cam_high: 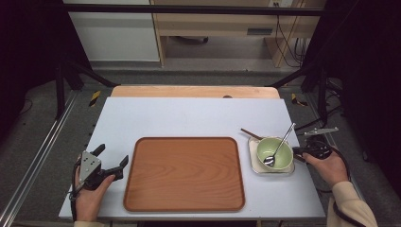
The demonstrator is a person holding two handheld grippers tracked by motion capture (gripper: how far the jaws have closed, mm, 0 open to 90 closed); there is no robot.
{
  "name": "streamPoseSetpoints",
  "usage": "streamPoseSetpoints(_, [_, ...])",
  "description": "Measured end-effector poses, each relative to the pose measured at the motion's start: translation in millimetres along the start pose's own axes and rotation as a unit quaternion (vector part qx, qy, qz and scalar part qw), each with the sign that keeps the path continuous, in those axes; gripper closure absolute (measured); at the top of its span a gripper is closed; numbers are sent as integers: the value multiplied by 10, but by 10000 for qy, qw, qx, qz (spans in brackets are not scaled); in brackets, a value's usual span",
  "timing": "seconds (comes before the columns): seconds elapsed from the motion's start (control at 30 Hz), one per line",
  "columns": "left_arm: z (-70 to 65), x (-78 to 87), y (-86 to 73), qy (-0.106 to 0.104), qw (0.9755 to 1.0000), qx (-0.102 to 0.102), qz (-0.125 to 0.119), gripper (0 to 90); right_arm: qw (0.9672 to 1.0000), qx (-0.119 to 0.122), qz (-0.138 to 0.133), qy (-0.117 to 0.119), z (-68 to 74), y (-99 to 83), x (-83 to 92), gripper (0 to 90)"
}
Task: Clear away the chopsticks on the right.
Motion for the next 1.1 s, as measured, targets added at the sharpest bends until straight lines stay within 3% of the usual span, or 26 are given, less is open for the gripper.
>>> streamPoseSetpoints(0.2, [3, 0, -3, 10, 10000, -14, 5, 65, 10000, -11, -22, -16, 18, -26, 20, 874])
streamPoseSetpoints(0.37, [11, 1, -1, 25, 10000, -3, -5, 65, 9997, 79, -197, -128, -7, -16, 138, 778])
streamPoseSetpoints(0.57, [1, 0, -3, 22, 10000, -26, 2, 65, 9993, 202, -319, 72, 79, -28, 227, 708])
streamPoseSetpoints(0.73, [-2, 0, -4, 21, 10000, -35, 6, 65, 9991, 357, -215, 55, 98, -59, 196, 728])
streamPoseSetpoints(1.1, [0, -3, -10, 23, 10000, -46, 13, 65, 9993, 340, -135, 114, 112, -76, 172, 751])
Point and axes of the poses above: each handheld gripper's, and its own axes: x roughly backward along the jaws, y roughly out of its top, z roughly to its left, the point moved 10 cm from there along -x, roughly forward along the jaws, and after that the axes turned 15 degrees about y, right-handed, at the moved point
